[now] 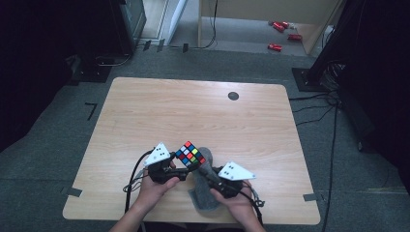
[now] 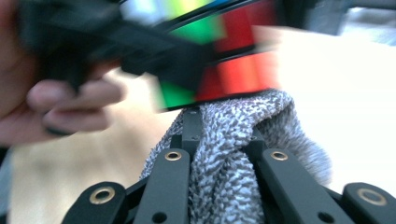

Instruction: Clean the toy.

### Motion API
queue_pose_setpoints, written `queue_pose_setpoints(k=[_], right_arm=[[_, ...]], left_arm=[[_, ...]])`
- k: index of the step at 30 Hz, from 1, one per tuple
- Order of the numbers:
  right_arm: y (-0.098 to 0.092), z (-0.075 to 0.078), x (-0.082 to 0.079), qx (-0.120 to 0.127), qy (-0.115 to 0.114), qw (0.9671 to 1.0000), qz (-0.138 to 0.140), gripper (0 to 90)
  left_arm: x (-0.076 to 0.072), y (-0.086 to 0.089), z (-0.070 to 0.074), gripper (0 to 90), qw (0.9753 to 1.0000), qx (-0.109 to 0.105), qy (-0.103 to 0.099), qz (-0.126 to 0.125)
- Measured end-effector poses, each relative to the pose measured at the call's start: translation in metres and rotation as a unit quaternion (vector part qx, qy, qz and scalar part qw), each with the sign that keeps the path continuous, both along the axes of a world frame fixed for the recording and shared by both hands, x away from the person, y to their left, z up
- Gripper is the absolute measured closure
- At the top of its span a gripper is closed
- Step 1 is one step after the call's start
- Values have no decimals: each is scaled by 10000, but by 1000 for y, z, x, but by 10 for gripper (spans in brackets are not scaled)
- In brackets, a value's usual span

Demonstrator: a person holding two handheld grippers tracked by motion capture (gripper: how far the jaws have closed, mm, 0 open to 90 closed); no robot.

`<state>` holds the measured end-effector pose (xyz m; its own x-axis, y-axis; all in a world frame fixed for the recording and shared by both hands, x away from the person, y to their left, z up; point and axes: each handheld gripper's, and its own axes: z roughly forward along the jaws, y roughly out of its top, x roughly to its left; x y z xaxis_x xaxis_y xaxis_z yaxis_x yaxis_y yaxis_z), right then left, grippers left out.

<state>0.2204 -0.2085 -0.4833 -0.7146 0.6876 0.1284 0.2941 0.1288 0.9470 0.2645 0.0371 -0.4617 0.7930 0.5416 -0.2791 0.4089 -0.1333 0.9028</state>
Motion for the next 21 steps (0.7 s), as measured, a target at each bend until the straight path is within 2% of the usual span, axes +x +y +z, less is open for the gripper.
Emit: queue_pose_setpoints(k=[4, 6, 8, 10, 12, 14, 17, 19, 21], right_arm=[[-33, 21, 6, 210, -271, 9978, -567, 794], [-47, 30, 7, 68, -526, 9950, -841, 794], [-56, 31, 9, 31, -550, 9932, -1030, 792], [-64, 27, 12, -147, -566, 9901, -1275, 790], [-69, 16, 17, -345, -425, 9872, -1501, 785], [-73, 3, 22, -471, -110, 9850, -1657, 782], [-77, -14, 29, -722, 202, 9801, -1835, 761], [-80, -20, 32, -761, 399, 9770, -1950, 722], [-83, -20, 33, -685, 481, 9758, -2019, 629]], left_arm=[[3, 4, 1, 343, 10000, 22, 4, 87], [4, 5, 1, 343, 9999, 30, 3, 97], [4, 4, 1, 343, 9999, 40, -2, 96], [4, 3, 1, 343, 9999, 51, -7, 94], [4, 3, 0, 343, 9999, 74, 1, 92], [4, 3, 0, 344, 9999, 84, 1, 95], [5, 4, 1, 343, 9999, 95, -3, 114], [5, 5, 0, 343, 9998, 118, -4, 137], [6, 6, 0, 343, 9998, 135, 7, 147]])
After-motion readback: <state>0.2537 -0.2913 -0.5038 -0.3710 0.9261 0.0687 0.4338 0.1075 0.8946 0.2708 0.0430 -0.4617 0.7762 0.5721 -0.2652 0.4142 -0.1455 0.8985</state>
